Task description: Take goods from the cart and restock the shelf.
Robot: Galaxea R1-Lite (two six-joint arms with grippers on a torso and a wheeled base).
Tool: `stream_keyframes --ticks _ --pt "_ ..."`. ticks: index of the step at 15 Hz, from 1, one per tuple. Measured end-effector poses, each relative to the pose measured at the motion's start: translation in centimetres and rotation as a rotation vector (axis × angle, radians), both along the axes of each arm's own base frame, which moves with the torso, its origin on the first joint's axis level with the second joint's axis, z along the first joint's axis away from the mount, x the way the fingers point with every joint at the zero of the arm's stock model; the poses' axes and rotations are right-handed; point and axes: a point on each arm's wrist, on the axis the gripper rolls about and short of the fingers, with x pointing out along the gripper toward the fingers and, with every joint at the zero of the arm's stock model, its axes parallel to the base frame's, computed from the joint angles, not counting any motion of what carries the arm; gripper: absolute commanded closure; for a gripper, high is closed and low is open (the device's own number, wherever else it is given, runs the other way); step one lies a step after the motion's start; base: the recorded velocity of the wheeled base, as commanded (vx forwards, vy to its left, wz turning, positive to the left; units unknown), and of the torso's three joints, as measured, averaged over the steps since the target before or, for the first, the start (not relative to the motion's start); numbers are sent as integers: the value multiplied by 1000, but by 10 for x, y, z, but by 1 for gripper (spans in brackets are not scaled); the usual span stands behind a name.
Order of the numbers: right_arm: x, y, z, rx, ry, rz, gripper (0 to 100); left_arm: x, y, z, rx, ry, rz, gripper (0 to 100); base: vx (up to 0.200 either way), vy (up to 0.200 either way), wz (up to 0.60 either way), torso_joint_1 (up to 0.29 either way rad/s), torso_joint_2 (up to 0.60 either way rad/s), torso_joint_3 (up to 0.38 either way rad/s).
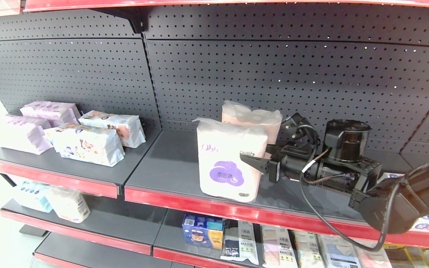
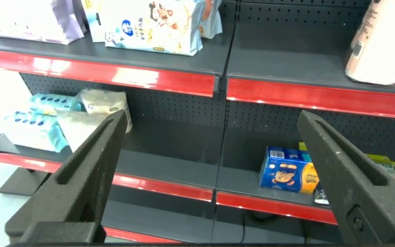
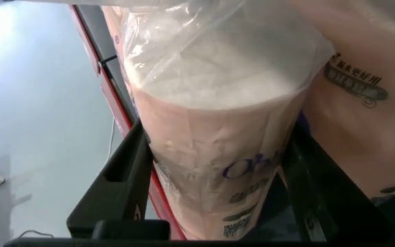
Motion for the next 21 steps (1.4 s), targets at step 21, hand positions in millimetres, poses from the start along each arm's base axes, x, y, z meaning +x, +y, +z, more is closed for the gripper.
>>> stream_keyframes --ticks 21 --pt "-10 -25 0 -38 -36 93 100 0 0 0 0 0 0 0 0 0 0 0 0 0"
